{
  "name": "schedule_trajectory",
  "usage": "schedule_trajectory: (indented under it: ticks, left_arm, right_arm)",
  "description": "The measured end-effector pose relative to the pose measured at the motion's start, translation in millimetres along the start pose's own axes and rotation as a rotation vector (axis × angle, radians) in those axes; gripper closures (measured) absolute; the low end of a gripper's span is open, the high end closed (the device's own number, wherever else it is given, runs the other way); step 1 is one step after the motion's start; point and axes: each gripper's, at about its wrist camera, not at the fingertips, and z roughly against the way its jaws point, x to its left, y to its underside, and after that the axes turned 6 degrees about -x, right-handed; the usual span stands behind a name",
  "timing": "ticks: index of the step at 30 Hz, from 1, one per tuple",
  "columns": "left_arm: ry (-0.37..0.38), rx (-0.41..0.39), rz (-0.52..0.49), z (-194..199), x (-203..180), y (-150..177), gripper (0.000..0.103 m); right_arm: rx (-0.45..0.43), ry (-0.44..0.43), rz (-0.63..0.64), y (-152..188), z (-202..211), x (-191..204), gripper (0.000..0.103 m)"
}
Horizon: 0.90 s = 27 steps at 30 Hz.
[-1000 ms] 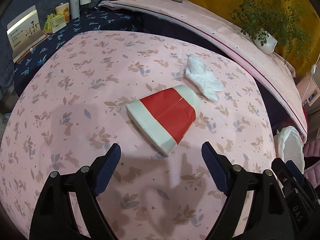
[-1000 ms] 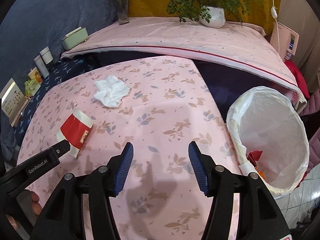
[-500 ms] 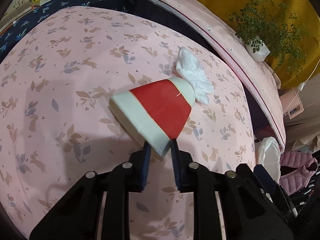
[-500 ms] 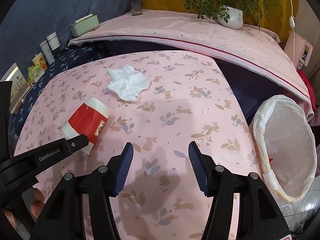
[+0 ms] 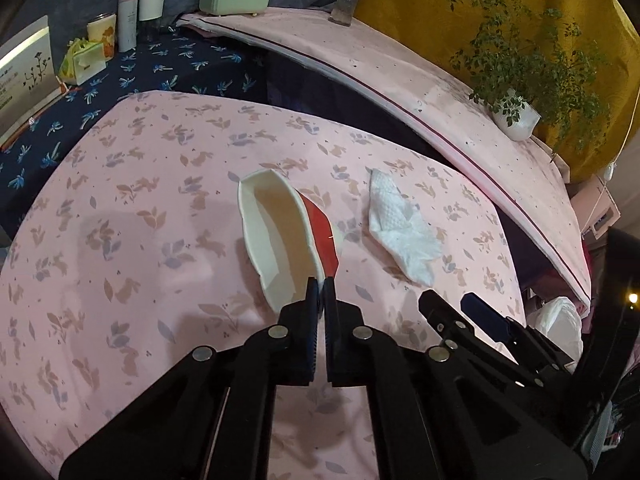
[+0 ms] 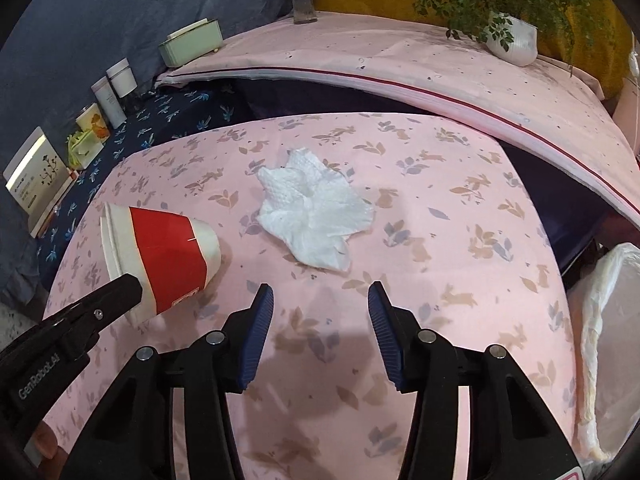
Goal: Collect trash
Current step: 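Grasp the red-and-white paper cup with the left gripper while the right grasps the white tissue, then carry the cup and tissue over the bin and open both grippers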
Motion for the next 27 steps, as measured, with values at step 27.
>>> schedule_trajectory:
  ticks: [27]
  left_arm:
    - [0.046,-0.024,-0.144,17.8,-58.3,5.2,0.101]
  right_arm:
    - [-0.021,0.026,-0.103,7.8,17.3,-52.9,0.1]
